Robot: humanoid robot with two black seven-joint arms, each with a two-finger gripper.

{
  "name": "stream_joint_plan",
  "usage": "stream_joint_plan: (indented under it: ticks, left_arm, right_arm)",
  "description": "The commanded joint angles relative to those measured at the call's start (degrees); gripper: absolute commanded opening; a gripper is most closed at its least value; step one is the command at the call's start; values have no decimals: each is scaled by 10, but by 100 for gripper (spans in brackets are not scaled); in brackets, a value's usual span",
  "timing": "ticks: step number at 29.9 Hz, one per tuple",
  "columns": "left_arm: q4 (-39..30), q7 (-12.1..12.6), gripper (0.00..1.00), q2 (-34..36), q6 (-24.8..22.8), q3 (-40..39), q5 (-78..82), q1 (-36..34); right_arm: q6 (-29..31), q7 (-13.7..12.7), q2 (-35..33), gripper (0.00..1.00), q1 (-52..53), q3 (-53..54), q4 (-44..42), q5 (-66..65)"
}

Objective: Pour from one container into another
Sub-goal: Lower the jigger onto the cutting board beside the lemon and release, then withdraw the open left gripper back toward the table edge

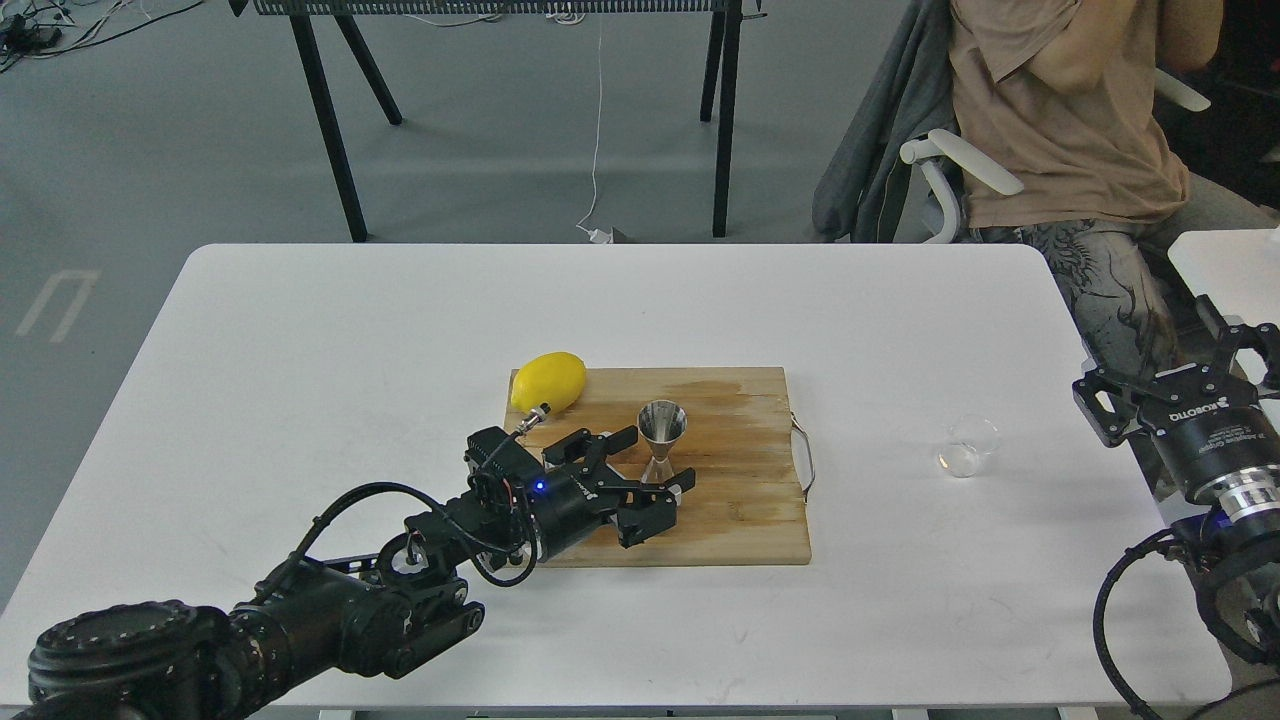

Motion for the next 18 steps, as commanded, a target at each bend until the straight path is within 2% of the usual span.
stream_joint_plan:
  ticks: [1, 13, 15, 18]
  left_arm:
    - [-1, 0, 99, 16, 0, 0, 0, 2]
    - [-12, 0, 99, 40, 0, -1, -1, 20]
    - [-41, 0, 98, 61, 0, -6, -3, 23]
    - [-134, 0, 98, 150, 0, -11, -30, 23]
  right_arm:
    - [0, 0, 0, 99, 0, 1, 1, 0]
    - [0, 0, 0, 99, -1, 1, 2, 0]
    - [0, 0, 0, 99, -1, 2, 2, 0]
    - [0, 0, 0, 99, -2, 2, 2, 0]
